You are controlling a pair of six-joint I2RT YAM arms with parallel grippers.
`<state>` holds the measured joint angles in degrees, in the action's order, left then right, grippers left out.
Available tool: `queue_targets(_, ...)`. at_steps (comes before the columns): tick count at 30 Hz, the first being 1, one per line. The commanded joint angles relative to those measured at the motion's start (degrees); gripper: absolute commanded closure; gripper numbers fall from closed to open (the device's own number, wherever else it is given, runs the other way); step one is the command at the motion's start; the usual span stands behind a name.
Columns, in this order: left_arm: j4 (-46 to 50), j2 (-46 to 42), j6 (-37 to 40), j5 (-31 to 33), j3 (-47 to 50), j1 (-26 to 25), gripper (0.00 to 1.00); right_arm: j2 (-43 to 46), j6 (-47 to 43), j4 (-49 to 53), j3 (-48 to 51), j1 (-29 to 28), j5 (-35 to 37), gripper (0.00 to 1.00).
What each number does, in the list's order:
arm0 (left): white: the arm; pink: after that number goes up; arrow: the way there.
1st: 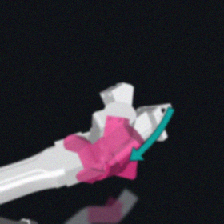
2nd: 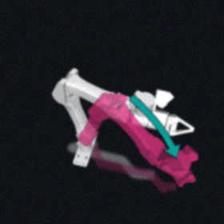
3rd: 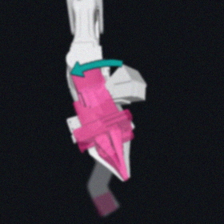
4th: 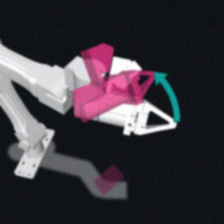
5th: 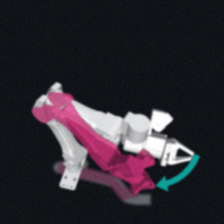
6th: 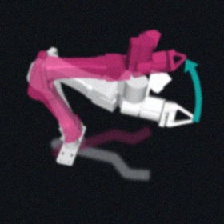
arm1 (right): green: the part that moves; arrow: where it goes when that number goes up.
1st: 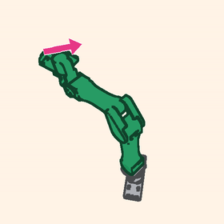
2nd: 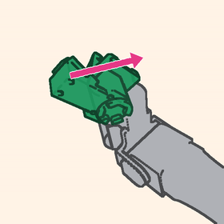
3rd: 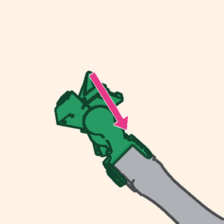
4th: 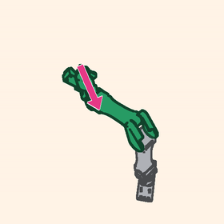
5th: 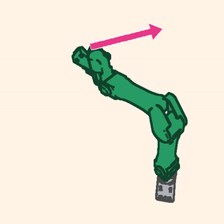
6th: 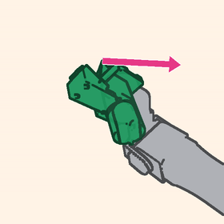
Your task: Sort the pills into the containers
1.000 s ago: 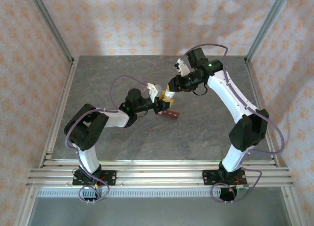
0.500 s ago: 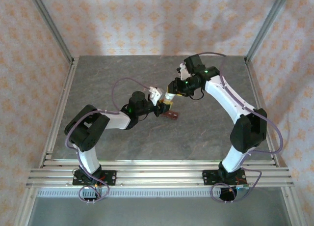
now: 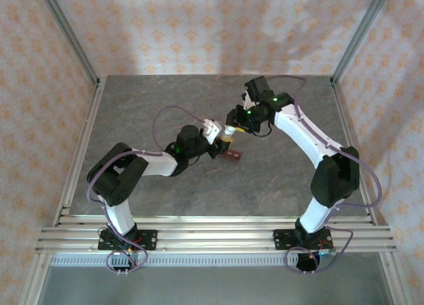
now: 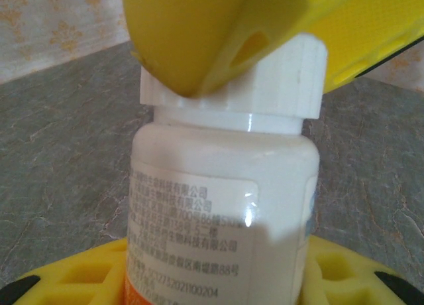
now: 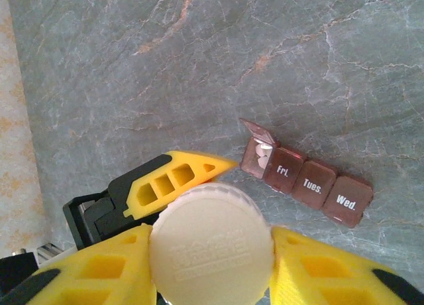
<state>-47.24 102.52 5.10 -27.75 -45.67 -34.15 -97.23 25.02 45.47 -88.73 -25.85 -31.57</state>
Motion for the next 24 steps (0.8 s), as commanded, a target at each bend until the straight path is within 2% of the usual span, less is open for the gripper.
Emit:
queue_targets(1,-3.91,-2.94,1.93,0.84,-1.68,-0.76,1.0,-0.48,0.05,3.06,-2.72,-0.16,4.2,0.55)
queue_targets(11,-4.17,-2.54,1.49,0.03,-1.36,-0.74,1.0,-5.68,-1.86,10.83,-17.86,0.25,5.15,0.33)
queue_targets(16,-4.08,-2.69,1.0,-3.08,-1.38,-0.31,1.0,-6.57,-4.06,11.39,-20.27,2.24,4.01,0.3)
queue_targets(24,-6.93,-2.36,-3.61,-11.07,-1.9,1.54,1.0,-1.45,-17.98,10.06,-15.23,7.06,-6.37,0.31)
